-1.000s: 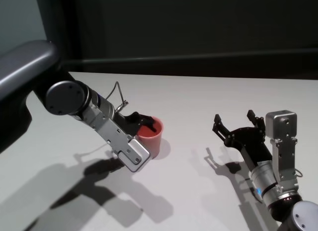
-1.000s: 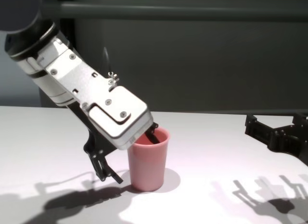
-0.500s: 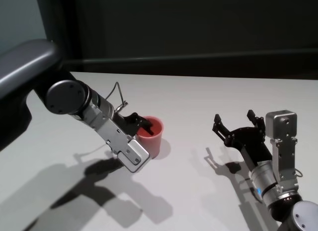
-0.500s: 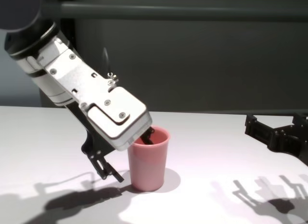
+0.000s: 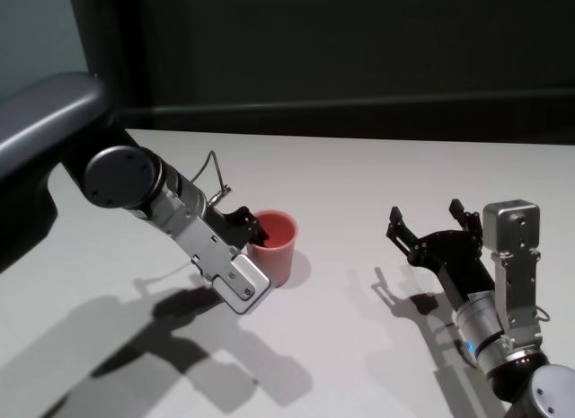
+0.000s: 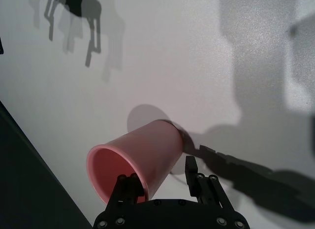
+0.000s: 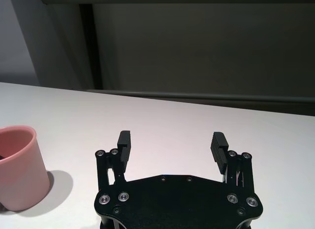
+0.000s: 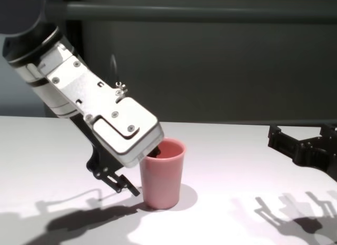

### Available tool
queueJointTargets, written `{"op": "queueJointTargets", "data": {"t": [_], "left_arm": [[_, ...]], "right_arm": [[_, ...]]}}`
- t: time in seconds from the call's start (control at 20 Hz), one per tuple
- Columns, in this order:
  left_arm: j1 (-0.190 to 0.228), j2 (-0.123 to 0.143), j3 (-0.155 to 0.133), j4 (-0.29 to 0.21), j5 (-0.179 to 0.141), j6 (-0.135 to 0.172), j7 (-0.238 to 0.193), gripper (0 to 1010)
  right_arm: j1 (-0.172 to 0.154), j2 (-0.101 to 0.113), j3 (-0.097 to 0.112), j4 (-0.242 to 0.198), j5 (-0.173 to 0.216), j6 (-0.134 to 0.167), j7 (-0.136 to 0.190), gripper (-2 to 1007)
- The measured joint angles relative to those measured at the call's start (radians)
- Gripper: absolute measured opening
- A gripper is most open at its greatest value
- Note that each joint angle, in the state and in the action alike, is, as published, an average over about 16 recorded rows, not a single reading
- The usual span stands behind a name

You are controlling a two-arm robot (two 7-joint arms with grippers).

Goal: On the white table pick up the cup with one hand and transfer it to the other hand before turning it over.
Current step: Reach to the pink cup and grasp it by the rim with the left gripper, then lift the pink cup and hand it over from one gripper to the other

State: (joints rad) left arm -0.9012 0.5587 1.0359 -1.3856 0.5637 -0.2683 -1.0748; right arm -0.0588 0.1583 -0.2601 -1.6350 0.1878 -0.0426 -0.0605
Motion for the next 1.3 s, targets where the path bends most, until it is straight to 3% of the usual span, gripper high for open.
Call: {"op": "queueJointTargets", "data": {"t": [0.45,0.75,1.0,1.15,1.3], "left_arm": [[-0.001,0.012,0.008,-0.002,-0.026,0.011,0.017,229],[0.019,0.025,-0.009,0.005,-0.079,0.013,0.063,98],[0.051,0.034,-0.055,0.029,-0.173,0.011,0.124,45],[0.074,0.031,-0.097,0.057,-0.255,0.006,0.160,42],[0.095,0.019,-0.149,0.095,-0.360,-0.002,0.184,43]], "right_arm": [[0.000,0.000,0.000,0.000,0.000,0.000,0.000,1002],[0.000,0.000,0.000,0.000,0.000,0.000,0.000,1002],[0.000,0.000,0.000,0.000,0.000,0.000,0.000,1002],[0.000,0.000,0.000,0.000,0.000,0.000,0.000,1002],[0.000,0.000,0.000,0.000,0.000,0.000,0.000,1002]]}}
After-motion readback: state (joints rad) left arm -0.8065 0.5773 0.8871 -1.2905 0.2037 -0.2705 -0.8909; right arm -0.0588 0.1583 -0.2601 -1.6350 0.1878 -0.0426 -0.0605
